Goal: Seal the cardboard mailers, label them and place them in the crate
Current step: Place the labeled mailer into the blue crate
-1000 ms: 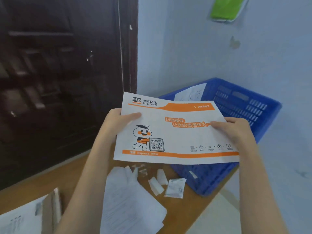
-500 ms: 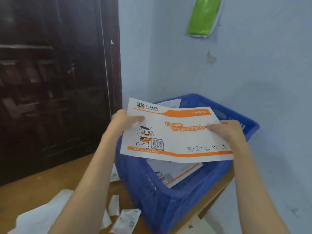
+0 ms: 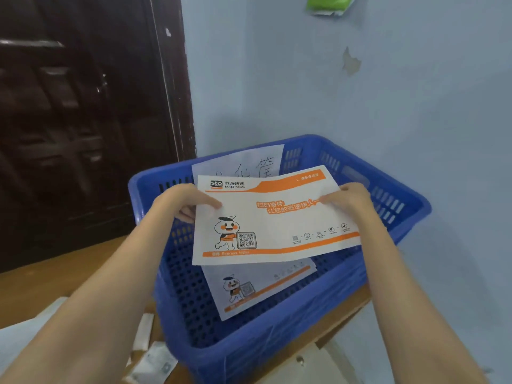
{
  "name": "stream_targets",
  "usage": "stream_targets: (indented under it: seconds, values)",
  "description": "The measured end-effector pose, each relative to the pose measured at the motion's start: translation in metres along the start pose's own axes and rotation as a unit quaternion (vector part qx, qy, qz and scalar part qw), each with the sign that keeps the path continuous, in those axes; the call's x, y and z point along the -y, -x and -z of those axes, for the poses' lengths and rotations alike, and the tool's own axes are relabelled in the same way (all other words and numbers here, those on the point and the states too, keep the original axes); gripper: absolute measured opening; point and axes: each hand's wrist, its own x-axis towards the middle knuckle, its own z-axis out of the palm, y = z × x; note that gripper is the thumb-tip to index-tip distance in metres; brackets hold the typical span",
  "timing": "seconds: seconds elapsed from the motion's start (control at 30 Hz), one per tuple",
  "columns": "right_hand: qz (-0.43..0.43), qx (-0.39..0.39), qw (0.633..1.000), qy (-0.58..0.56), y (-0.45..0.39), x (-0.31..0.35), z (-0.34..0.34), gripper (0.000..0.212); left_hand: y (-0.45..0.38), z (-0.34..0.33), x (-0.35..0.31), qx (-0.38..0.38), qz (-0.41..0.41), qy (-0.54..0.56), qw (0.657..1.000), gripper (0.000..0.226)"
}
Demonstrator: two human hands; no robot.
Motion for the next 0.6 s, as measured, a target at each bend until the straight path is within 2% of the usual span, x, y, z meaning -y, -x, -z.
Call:
stream_targets:
  seconds: [0.13, 0.3, 0.43, 0.53, 0.6]
  values:
    - [-0.022, 0.036, 0.989, 0.144, -0.033, 0.001, -0.028, 0.051, -0.035, -0.019, 0.006, 0.042, 0.040, -0.029, 0.998, 0.048]
    - [-0.065, 0.097, 0.953, 0.280, -0.063, -0.006, -0.065, 0.065, -0.066, -0.059, 0.029, 0.088, 0.112, -0.034, 0.989, 0.050]
    - [-0.082, 0.150, 0.927, 0.333, -0.092, -0.014, -0.087, 0.071, -0.084, -0.078, 0.049, 0.083, 0.147, 0.008, 0.986, 0.047]
    - [-0.078, 0.185, 0.911, 0.360, -0.115, -0.022, -0.105, 0.075, -0.096, -0.093, 0.060, 0.048, 0.161, 0.054, 0.984, 0.031]
    - [-0.075, 0.215, 0.896, 0.381, -0.128, -0.030, -0.116, 0.080, -0.100, -0.104, 0.069, 0.029, 0.181, 0.080, 0.980, 0.031]
